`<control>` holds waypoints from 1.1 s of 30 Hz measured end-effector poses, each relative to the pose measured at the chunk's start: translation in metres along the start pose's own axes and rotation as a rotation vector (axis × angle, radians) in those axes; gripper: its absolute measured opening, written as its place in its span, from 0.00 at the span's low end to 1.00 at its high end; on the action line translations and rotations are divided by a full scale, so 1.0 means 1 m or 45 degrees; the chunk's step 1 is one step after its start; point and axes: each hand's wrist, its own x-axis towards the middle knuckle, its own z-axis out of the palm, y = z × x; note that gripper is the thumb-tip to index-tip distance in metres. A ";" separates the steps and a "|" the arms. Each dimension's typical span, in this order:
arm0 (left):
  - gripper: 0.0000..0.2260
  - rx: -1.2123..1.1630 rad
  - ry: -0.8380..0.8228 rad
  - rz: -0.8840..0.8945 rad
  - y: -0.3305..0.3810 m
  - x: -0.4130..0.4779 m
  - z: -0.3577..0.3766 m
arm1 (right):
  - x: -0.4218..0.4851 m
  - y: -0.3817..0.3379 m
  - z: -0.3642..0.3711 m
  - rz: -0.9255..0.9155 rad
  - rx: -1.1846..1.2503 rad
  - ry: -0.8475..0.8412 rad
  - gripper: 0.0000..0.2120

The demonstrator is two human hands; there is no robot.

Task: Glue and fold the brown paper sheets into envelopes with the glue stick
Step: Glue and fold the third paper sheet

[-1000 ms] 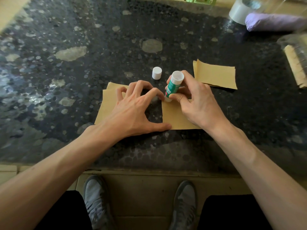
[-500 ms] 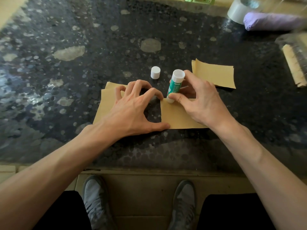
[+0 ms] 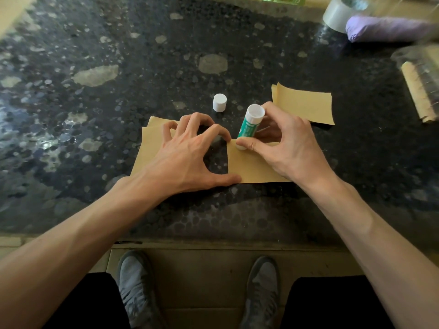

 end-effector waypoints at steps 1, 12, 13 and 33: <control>0.36 0.001 -0.003 -0.003 0.000 0.000 0.000 | 0.000 0.000 0.000 0.011 -0.005 -0.007 0.21; 0.35 0.008 0.000 0.004 0.001 0.000 0.000 | -0.004 -0.002 -0.006 0.021 0.068 -0.151 0.16; 0.35 0.004 -0.012 0.001 0.001 0.000 0.000 | -0.005 -0.002 -0.006 0.031 0.066 -0.135 0.17; 0.36 0.027 0.047 0.025 0.002 -0.001 0.002 | -0.019 -0.007 -0.010 0.038 0.104 -0.313 0.17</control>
